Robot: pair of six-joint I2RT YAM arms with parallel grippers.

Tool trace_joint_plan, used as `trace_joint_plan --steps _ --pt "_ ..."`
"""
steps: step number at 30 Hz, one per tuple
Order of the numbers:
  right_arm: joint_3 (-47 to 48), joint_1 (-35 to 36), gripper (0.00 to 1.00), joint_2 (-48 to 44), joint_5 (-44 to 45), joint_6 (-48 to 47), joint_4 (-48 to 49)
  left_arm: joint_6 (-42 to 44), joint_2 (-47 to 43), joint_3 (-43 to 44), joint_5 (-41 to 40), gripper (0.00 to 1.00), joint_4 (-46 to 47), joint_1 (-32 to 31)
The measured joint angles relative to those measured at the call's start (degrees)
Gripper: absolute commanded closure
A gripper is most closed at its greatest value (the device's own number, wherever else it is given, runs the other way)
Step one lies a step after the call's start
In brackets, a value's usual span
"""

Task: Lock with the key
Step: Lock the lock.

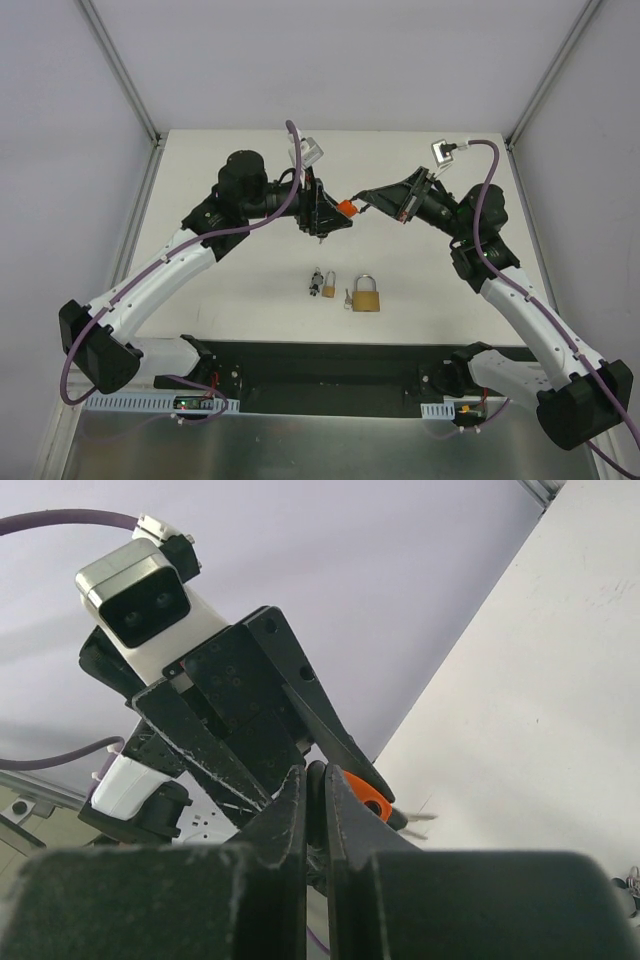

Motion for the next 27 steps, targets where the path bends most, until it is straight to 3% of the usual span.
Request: trace_joint_plan --steps 8,11,13,18,21,22,27 --pt "0.0 -0.17 0.99 0.0 0.0 0.2 -0.46 0.02 0.02 -0.48 -0.35 0.77 -0.46 -0.17" --pt "0.0 -0.2 0.99 -0.04 0.02 0.2 -0.79 0.17 0.24 -0.46 -0.26 0.88 -0.5 -0.42" --pt "0.0 -0.24 0.99 -0.04 -0.02 0.17 -1.07 0.15 0.57 -0.44 -0.33 1.0 -0.46 -0.68" --pt "0.0 -0.55 0.98 -0.09 -0.02 0.11 -1.86 0.2 1.09 -0.33 -0.28 1.0 -0.44 -0.76" --pt "0.0 -0.57 0.89 -0.09 -0.04 -0.33 -1.95 0.13 1.09 -0.33 -0.24 1.0 -0.2 -0.76" --pt "0.04 -0.61 0.75 -0.09 -0.13 -0.55 -1.97 0.0 1.09 -0.33 -0.24 1.0 -0.02 -0.76" --pt "1.42 -1.07 0.5 0.33 -1.73 -2.47 -2.25 -1.81 0.98 -2.1 0.24 1.0 4.04 -1.51"
